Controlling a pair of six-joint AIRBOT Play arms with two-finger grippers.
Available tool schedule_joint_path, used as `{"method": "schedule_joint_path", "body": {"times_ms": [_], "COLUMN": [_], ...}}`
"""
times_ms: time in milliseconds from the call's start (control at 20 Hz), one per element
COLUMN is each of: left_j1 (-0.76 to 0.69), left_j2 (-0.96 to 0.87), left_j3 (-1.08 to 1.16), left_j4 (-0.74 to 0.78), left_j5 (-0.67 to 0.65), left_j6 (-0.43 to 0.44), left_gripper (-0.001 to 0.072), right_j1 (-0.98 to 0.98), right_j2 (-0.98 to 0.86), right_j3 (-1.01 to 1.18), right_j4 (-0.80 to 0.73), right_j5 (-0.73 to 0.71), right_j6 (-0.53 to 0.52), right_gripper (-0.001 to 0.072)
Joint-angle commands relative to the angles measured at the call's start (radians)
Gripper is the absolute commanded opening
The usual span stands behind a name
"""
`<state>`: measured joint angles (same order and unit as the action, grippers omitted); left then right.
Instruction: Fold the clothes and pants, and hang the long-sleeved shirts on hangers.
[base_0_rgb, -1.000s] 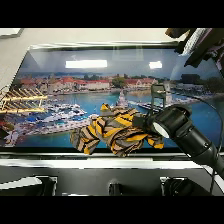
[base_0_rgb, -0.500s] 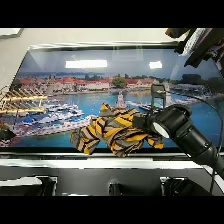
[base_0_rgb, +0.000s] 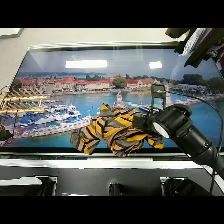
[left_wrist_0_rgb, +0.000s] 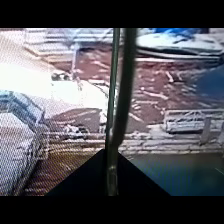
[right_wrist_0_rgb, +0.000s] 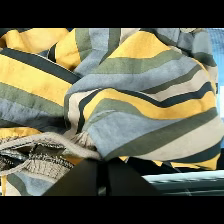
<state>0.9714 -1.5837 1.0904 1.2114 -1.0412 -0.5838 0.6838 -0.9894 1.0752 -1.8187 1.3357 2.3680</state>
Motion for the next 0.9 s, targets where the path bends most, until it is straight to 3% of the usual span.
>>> {"method": "schedule_joint_path", "body": {"times_ms": [0, 350, 850], "left_j1": [-0.011, -0.047, -0.076], "left_j2": [0.024, 0.186, 0.473], "left_j3": [0.003, 0.003, 0.003], "left_j4": [-0.019, -0.087, -0.284], "left_j5": [-0.015, -0.003, 0.192], "left_j6": [0.002, 0.001, -0.029], "left_gripper": [0.0020, 0.0018, 0.0017], "right_j1": [0.000, 0.000, 0.000], "right_j2": [-0.001, -0.001, -0.001], "right_j3": [0.000, 0.000, 0.000], "right_j4": [-0.006, -0.027, -0.040], "right_j5": [0.000, 0.000, -0.001], "right_j6": [0.000, 0.000, -0.001], "right_gripper": [0.0029, 0.0029, 0.0029]}}
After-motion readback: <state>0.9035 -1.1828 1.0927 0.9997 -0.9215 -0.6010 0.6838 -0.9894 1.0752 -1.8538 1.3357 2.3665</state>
